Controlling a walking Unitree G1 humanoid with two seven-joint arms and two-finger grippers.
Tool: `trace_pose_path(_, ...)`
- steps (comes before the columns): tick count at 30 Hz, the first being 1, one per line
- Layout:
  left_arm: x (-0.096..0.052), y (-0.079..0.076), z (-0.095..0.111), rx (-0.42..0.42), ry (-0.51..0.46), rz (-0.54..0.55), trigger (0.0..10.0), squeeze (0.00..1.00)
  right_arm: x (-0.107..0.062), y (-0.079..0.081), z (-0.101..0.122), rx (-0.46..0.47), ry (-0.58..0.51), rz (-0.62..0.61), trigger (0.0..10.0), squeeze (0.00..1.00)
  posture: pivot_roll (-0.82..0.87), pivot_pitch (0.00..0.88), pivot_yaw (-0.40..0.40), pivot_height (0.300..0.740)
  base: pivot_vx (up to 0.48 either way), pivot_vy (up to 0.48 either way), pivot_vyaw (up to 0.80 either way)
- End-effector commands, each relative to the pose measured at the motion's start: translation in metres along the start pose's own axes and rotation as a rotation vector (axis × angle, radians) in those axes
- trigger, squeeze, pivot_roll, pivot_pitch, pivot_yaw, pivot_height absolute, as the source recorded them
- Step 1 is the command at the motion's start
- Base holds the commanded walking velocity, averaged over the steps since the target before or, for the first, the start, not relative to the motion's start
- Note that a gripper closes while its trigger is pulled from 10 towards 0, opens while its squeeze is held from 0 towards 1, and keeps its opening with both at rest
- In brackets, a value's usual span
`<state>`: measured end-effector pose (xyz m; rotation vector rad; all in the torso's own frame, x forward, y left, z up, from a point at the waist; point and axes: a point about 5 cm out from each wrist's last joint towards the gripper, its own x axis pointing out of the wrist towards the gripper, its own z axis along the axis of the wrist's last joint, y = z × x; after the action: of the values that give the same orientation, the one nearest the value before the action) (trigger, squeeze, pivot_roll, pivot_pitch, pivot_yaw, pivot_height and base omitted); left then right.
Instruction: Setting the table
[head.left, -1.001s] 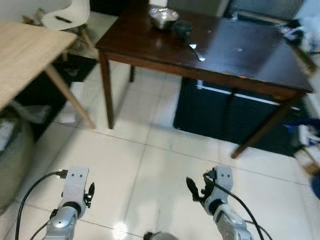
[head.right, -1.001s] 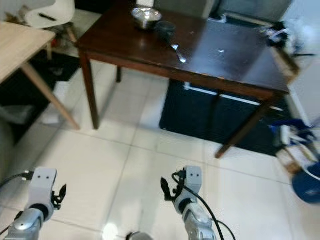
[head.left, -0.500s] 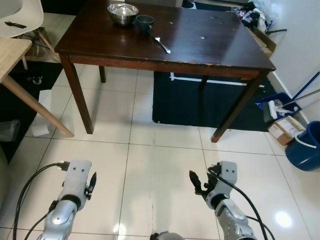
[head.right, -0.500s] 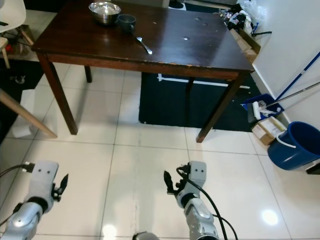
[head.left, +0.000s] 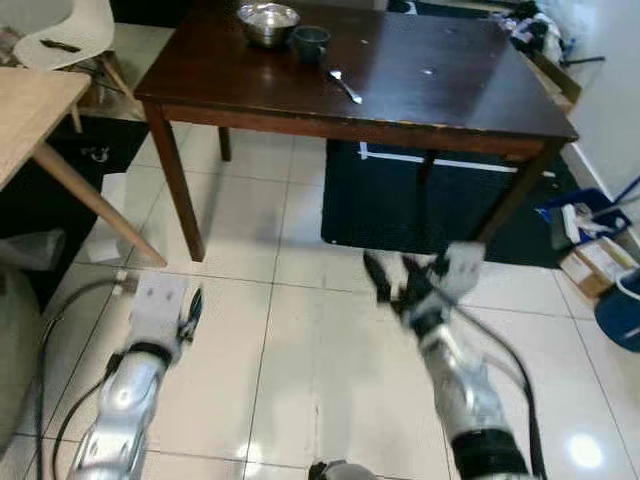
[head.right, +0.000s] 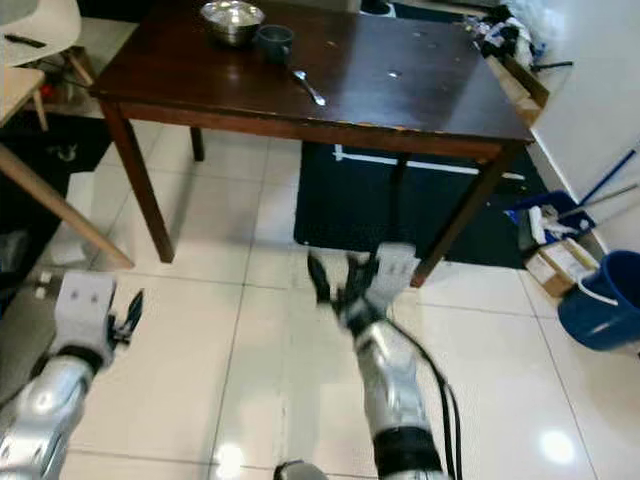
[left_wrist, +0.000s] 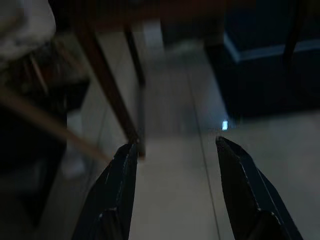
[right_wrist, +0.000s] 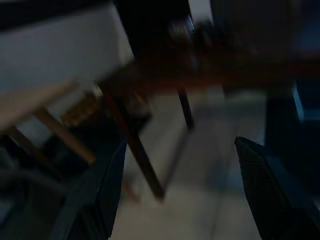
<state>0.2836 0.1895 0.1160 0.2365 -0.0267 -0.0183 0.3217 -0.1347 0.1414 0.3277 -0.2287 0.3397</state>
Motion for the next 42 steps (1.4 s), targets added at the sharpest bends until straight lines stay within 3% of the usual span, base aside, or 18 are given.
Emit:
trace_pose_path(1,-0.001,-0.005,-0.002,0.001,0.004,-0.010,10.0,0.00,-0.010,-0.009,-0.008,0.017,0.043,-0.045,10.0,0.00,-0.07,0.048,-0.009,0.740,0.409,0.000,0.00)
trace_pose_path(13,0.004,-0.014,0.009,-0.001,-0.020,-0.039,10.0,0.00,-0.031,-0.018,-0.017,0.044,0.119,-0.128,10.0,0.00,-0.09,0.051,-0.003,0.740,0.474,0.000,-0.07)
trace_pose_path(33,0.003,-0.022,0.010,0.006,-0.017,-0.078,10.0,0.00,-0.035,-0.022,-0.017,0.059,0.128,-0.161,10.0,0.00,-0.09,0.054,0.010,0.740,0.480,0.000,-0.76)
trace_pose_path(42,0.002,-0.025,0.011,0.010,-0.019,-0.096,10.0,0.00,-0.035,-0.021,-0.015,0.053,0.123,-0.160,10.0,0.00,-0.09,0.053,0.013,0.740,0.397,0.000,-0.05)
